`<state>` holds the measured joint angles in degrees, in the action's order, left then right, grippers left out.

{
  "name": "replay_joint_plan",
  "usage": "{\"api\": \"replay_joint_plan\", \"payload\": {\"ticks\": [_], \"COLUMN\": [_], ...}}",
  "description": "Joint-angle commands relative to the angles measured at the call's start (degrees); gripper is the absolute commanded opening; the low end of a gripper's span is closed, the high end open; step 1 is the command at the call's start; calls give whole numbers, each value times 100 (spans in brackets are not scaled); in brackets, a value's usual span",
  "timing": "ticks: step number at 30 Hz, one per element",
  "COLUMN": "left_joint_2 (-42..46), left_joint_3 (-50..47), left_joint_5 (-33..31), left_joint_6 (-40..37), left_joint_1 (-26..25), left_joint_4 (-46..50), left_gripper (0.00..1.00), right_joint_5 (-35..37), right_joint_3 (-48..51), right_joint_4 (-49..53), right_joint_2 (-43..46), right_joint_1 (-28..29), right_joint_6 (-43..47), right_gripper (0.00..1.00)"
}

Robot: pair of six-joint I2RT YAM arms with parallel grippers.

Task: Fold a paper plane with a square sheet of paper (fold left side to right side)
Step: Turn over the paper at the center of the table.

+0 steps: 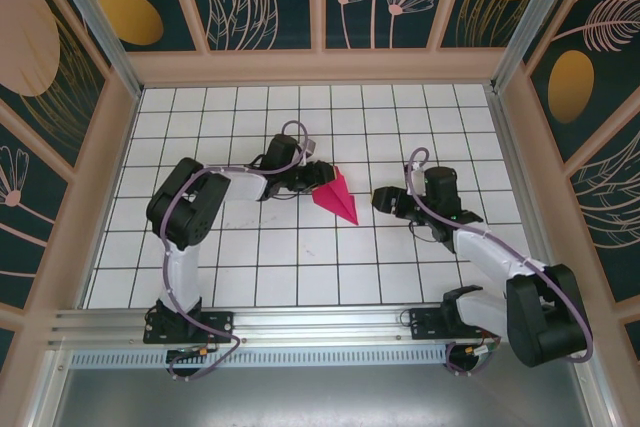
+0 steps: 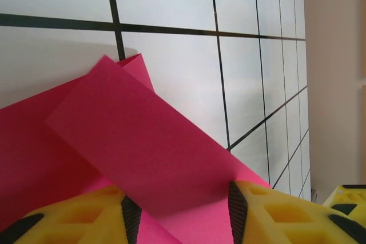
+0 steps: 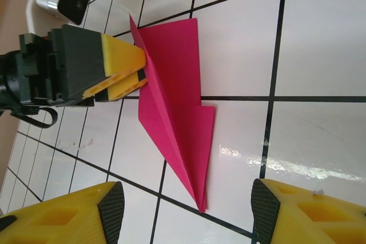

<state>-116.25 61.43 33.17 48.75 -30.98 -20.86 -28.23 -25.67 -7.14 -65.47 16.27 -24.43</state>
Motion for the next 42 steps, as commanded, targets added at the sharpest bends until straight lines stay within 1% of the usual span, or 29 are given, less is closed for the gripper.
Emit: {"api": "replay_joint_plan", "payload": {"ticks": [1, 2, 3, 6, 8, 11, 13, 16, 20, 24, 26, 28, 32, 37, 42], "left_joint_2": [-203, -238, -256, -220, -100, 174, 392, 777, 1280, 1706, 1772, 1986, 2118, 2168, 2168], "left_joint_3": [255, 287, 310, 326, 326, 389, 471, 660, 914, 1090, 1093, 1052, 896, 698, 582], "left_joint_5": [173, 186, 205, 234, 252, 207, 173, 122, 157, 368, 539, 714, 921, 1256, 1319], "left_joint_6": [82, 82, 95, 131, 105, 9, -64, -170, -200, -50, 108, 274, 487, 728, 758], "left_joint_1": [-30, -22, -24, -25, -26, -20, -29, -28, -22, -28, -23, -26, -29, -47, -74], "left_joint_4": [-173, -180, -204, -350, -401, -329, -228, -51, 65, -36, -215, -435, -737, -1140, -1187], "left_gripper": [42, 41, 37, 25, 17, 9, 6, 6, 6, 7, 7, 8, 8, 8, 8], "right_joint_5": [-149, -207, -285, -682, -1043, -1551, -1837, -2282, -2898, -3371, -3500, -3566, -3539, -3379, -3320], "right_joint_3": [129, 160, 212, 428, 645, 1006, 1146, 1173, 1129, 1033, 907, 740, 403, -77, -496], "right_joint_4": [-159, -228, -314, -751, -1231, -2097, -2494, -2869, -3491, -4460, -4745, -4934, -5105, -5209, -5311], "right_joint_2": [191, 232, 284, 433, 548, 687, 757, 757, 663, 431, 321, 227, -43, -687, -1152], "right_joint_1": [-100, -127, -184, -402, -626, -996, -1183, -1361, -1426, -1408, -1353, -1219, -821, -403, -122], "right_joint_6": [-77, -124, -187, -485, -811, -1408, -1661, -1833, -2075, -2485, -2575, -2576, -2507, -2581, -2642], "right_gripper": [66, 67, 69, 76, 83, 94, 99, 99, 99, 99, 99, 99, 99, 99, 99]}}
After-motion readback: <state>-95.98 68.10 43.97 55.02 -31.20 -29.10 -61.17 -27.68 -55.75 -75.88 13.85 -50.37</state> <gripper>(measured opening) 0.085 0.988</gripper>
